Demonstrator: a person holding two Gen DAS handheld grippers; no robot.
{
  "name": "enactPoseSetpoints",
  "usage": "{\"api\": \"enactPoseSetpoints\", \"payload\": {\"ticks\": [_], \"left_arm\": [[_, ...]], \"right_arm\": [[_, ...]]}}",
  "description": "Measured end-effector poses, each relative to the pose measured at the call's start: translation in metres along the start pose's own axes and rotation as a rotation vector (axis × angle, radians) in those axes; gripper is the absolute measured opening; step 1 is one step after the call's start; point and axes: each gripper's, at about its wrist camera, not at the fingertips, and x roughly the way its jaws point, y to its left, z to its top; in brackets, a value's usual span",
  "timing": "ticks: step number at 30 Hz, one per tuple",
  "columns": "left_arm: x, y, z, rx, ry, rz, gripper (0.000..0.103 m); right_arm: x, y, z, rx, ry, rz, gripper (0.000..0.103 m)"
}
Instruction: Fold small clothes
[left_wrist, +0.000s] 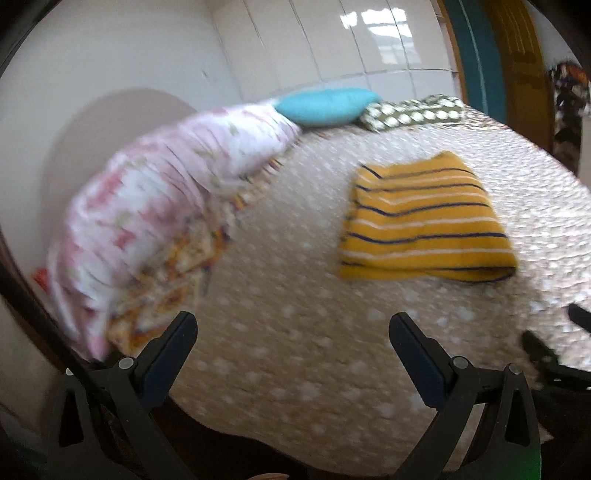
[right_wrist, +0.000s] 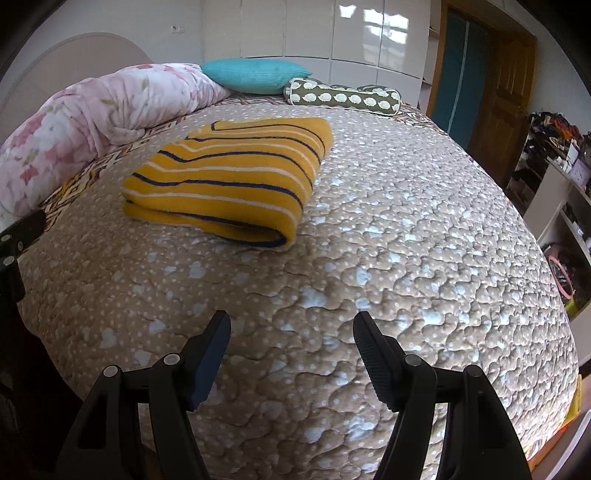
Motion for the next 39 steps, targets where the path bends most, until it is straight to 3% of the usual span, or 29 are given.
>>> {"api": "enactPoseSetpoints", "payload": {"ticks": [4, 9, 20, 28, 34, 39], "left_arm": [[0.013, -0.002, -0.002, -0.018, 0.085, -0.118, 0.103], [0.019, -0.013, -0.008, 0.001, 0.115, -0.131, 0.103], [0.032, -0.009, -0.014, -0.055, 0.205, -0.249, 0.103], [0.033, -0.005, -0.014, -0.077, 0.207, -0.276, 0.103], [0.027, 0.005, -0.009, -0.15, 0.196, -0.451, 0.103], [0.029, 0.006, -0.009, -0.175, 0.213, -0.473, 0.103]], "right_arm": [[0.002, -0.003, -0.002, 0.014, 0.006, 0.002, 0.074], [0.001, -0.012, -0.002, 0.045, 0.005, -0.002, 0.074], [0.005, -0.013, -0.005, 0.049, 0.015, 0.005, 0.075], [0.006, -0.013, -0.006, 0.049, 0.013, 0.012, 0.076], [0.006, -0.013, -0.008, 0.056, 0.014, 0.013, 0.076], [0.007, -0.014, -0.009, 0.058, 0.015, 0.016, 0.076]]}}
